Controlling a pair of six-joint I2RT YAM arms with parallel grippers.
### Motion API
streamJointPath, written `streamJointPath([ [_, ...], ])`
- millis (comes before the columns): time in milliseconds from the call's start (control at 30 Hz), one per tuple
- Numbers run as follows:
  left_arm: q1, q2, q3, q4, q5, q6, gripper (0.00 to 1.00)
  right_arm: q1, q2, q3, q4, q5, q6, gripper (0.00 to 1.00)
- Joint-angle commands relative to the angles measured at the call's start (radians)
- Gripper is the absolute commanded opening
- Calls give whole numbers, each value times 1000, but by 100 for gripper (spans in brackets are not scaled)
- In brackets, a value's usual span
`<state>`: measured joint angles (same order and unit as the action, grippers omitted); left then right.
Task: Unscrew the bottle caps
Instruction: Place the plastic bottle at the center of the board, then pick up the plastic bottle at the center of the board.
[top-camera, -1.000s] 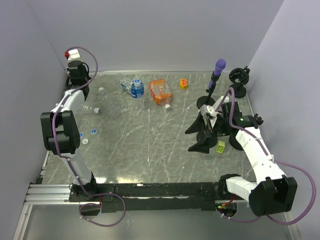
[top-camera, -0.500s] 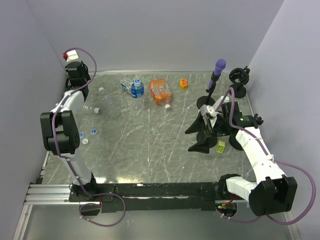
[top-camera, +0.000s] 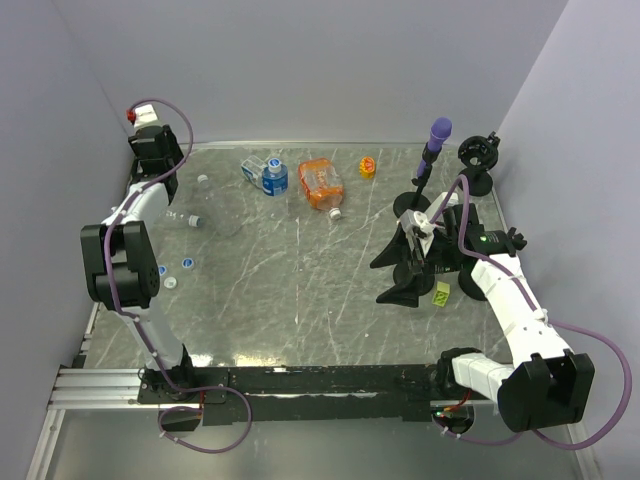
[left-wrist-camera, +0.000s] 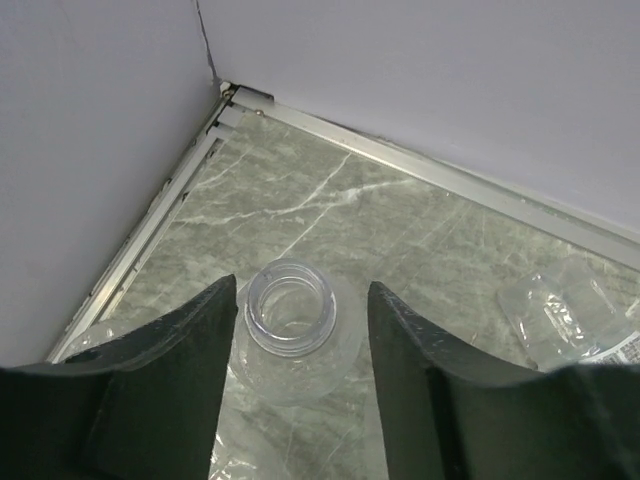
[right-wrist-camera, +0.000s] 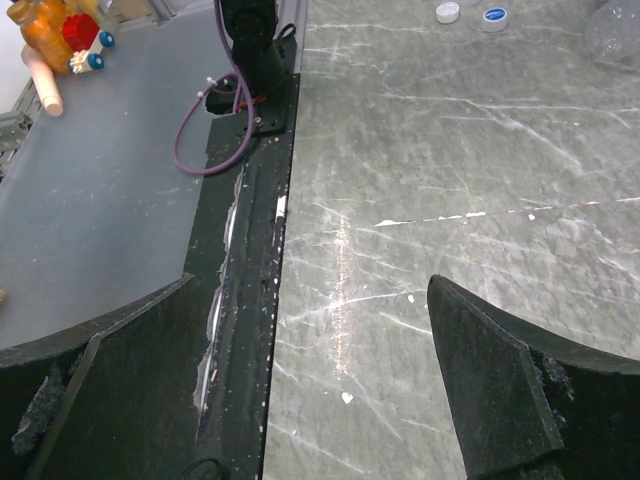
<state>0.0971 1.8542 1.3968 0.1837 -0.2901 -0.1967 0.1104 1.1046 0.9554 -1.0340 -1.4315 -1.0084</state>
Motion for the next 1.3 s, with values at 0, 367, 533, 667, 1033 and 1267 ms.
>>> streamJointPath([
  [0,3,-61,19,-39,-1,-24,61,-8,5,36,2,-38,-48,99],
  [367,3,-179,67,-153,-4,-67,99,-8,1,34,-3,-35,-56,99],
  [533,3,-220,110,-239,25,-90,96,-9,1,34,-3,-33,-58,99],
  [667,3,-269,130,-334,20,-183,97,-6,1,31,0,-23,-58,99],
  [1033,-117,-613,-258,-421,113,-563,79,-8,0,25,15,-18,-47,99],
  [1267,-198,-550,-364,-451,-124,-707,69,-8,-3,20,25,-10,-41,99],
])
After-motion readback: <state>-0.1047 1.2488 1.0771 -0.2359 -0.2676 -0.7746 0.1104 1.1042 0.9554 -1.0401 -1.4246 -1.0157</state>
